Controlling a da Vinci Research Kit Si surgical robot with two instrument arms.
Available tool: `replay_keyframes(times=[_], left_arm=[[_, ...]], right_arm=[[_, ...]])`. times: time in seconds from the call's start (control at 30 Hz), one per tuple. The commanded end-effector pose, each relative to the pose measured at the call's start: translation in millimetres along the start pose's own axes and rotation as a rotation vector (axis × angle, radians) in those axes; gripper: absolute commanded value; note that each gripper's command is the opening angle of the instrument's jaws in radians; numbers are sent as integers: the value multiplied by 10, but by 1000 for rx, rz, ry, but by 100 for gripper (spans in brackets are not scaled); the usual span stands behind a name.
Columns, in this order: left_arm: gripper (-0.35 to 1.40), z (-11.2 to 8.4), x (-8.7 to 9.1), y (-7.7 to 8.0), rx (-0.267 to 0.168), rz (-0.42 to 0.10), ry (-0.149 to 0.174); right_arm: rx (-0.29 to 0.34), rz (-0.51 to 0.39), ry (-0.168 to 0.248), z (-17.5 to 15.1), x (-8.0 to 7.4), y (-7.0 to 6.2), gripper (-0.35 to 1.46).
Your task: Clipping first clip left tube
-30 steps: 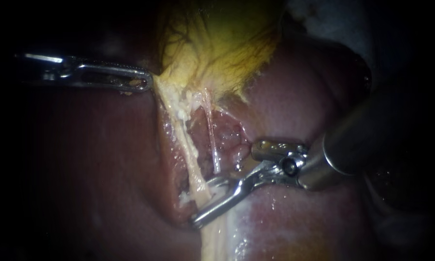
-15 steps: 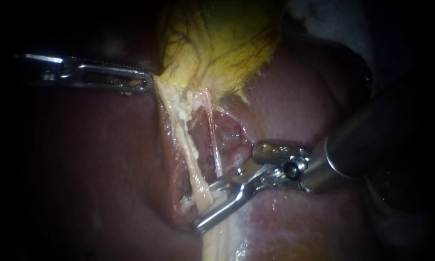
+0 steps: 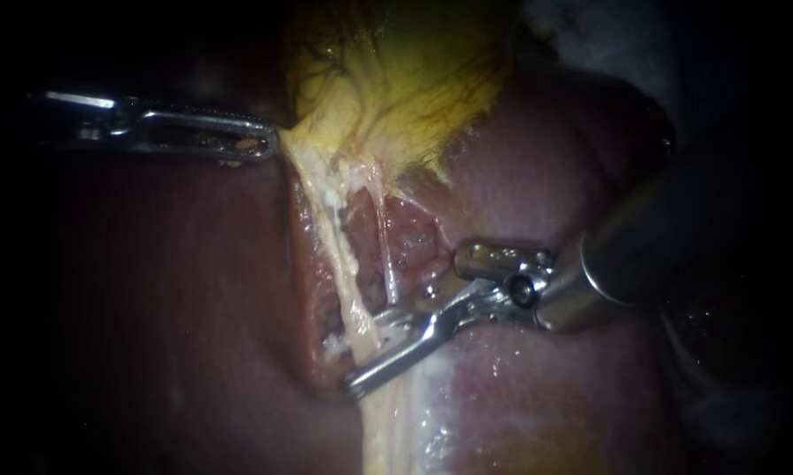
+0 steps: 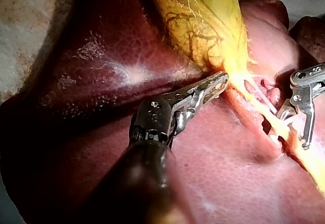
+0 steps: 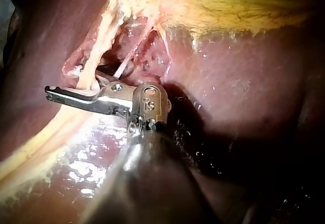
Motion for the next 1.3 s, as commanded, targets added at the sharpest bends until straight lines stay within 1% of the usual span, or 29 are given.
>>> replay_keyframes(times=[0.03, 0.23, 0.3, 0.37, 0.4, 0.5, 0.7, 0.8, 0.97, 1.07, 1.13, 1.23, 1.3], left_arm=[[-35, 0, 0, 0, 0, 0, 0], [-35, 0, 0, 0, 0, 0, 0], [-35, 0, 0, 0, 0, 0, 0], [-35, 0, 0, 0, 0, 0, 0], [-35, 0, 0, 0, 0, 0, 0], [-35, -1, 0, 0, 1, 0, 0], [-35, -1, 0, 0, 1, 0, 0], [-35, -1, 0, 0, 1, 0, 0], [-35, -2, 0, 0, 1, 0, 0], [-35, -2, 0, 0, 1, 0, 0], [-35, -2, 0, 0, 1, 0, 0], [-35, -2, 0, 0, 1, 0, 0], [-35, -2, 0, 0, 1, 0, 1]], right_arm=[[2, -2, 4, -2, 2, 4, 56], [-18, -23, 17, -22, 14, 30, 58], [-28, -24, 24, -29, 16, 36, 58], [-34, -25, 28, -35, 17, 39, 59], [-30, -33, 20, -38, 17, 40, 59], [-24, -35, 6, -43, 15, 40, 60], [-21, -35, 0, -46, 12, 34, 60], [-15, -40, -7, -47, 12, 30, 60], [-22, -36, -4, -56, 14, 21, 60], [-13, -58, -19, -65, 17, 16, 60], [-8, -69, -27, -70, 20, 15, 60], [3, -109, -37, -77, 24, 13, 60], [-15, -139, -37, -79, 26, 13, 60]])
